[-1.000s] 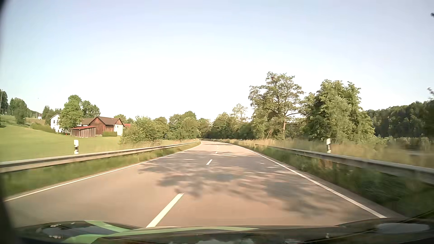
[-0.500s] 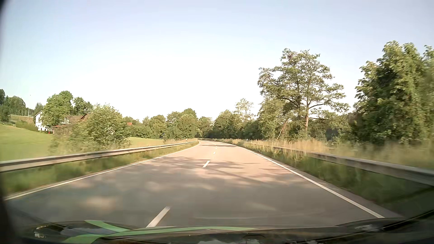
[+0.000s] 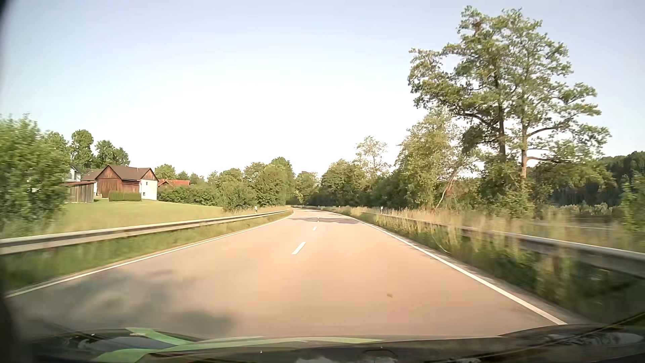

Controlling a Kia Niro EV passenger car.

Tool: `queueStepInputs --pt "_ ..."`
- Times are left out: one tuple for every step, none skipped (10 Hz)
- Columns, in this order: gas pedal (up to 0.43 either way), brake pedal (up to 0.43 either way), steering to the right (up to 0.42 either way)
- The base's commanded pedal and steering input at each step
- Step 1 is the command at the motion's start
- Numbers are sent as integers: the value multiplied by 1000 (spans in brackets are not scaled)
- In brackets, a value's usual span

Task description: Follow the waypoints while adhering to traffic rules and regulations

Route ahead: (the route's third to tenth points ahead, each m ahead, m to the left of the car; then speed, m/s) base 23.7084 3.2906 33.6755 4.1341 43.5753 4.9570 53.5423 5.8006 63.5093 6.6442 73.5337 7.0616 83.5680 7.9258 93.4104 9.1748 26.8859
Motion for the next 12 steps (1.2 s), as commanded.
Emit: queueStepInputs --pt "150 0 -9" --pt "150 0 -9" --pt "150 0 -9" --pt "150 0 -10" --pt "150 0 -10" --pt "150 0 -10" --pt "150 0 -11" --pt "150 0 -11" --pt "150 0 -11" --pt "150 0 -11" --pt "150 0 -11" --pt "150 0 -11"
